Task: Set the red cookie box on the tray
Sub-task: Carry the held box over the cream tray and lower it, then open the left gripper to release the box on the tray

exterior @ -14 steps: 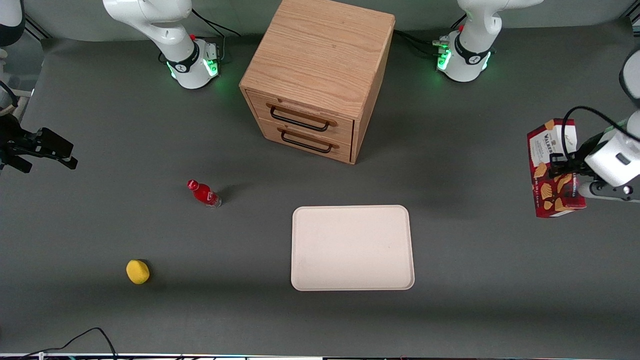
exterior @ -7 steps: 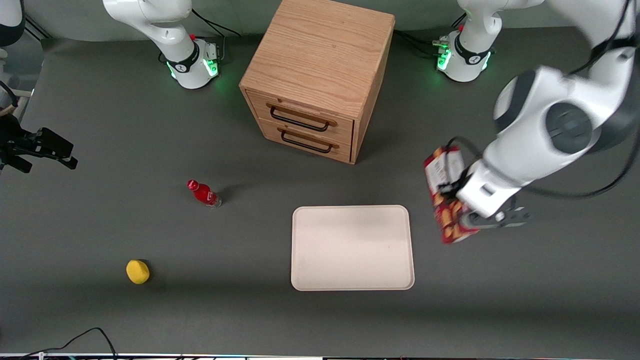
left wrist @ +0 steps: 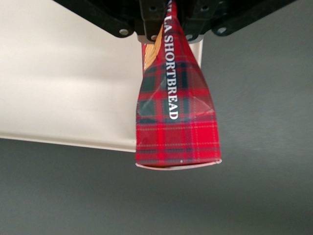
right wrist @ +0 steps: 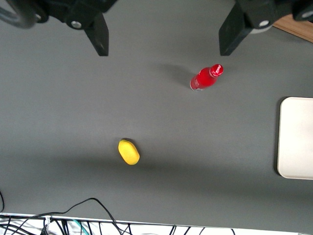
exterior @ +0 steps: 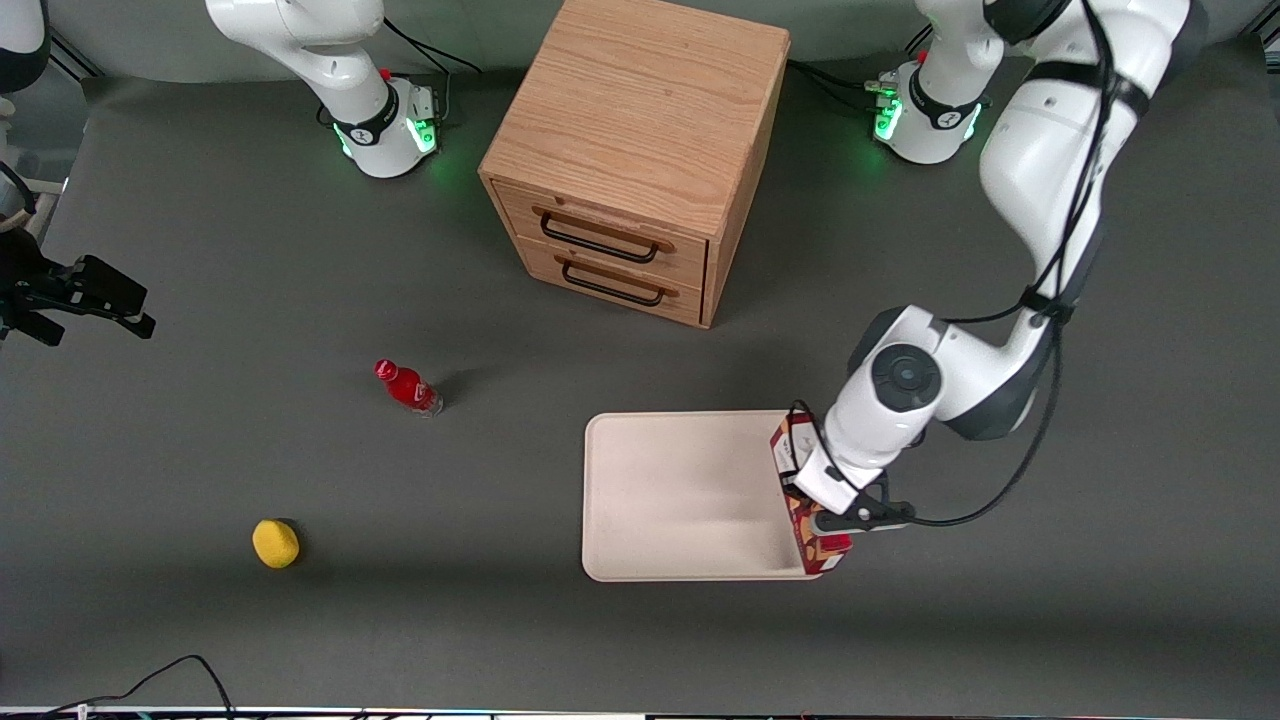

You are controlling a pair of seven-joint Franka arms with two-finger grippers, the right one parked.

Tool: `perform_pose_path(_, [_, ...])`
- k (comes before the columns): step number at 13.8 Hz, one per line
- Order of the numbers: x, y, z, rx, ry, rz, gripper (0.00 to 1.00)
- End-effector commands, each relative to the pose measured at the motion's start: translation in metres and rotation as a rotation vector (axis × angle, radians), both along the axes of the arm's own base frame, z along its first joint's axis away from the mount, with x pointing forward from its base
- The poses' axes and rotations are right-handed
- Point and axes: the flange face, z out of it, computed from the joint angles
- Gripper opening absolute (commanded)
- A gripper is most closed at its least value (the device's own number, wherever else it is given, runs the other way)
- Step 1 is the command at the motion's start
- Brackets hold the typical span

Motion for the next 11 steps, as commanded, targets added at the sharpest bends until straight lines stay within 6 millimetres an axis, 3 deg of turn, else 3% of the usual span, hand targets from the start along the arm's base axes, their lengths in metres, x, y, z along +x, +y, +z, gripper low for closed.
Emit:
perform_pose_path(1, [-0.005, -0.002, -0.005, 0.03, -0.033, -0.013, 0.0])
perform_pose_path(2, [-0.006, -0.002, -0.009, 0.036, -0.03, -0.018, 0.75])
perform_pose_path(3, [-0.006, 0.001, -0.009, 0.045, -0.021, -0.014, 1.0])
perform_pose_path(5, [-0.003, 0.012, 0.006, 0.064, -0.015, 0.0, 1.0])
perform_pose_path(7, [-0.018, 0.021, 0.036, 0.161, 0.083, -0.008, 1.0])
perform_pose_path(8, [-0.022, 0.029, 0.067, 0.148, 0.136, -0.008, 1.0])
perform_pose_path(10, [-0.036, 0.056, 0.147, 0.095, 0.238, -0.091, 1.0])
perform_pose_path(11, [-0.042, 0.081, 0.186, 0.084, 0.278, -0.109, 1.0])
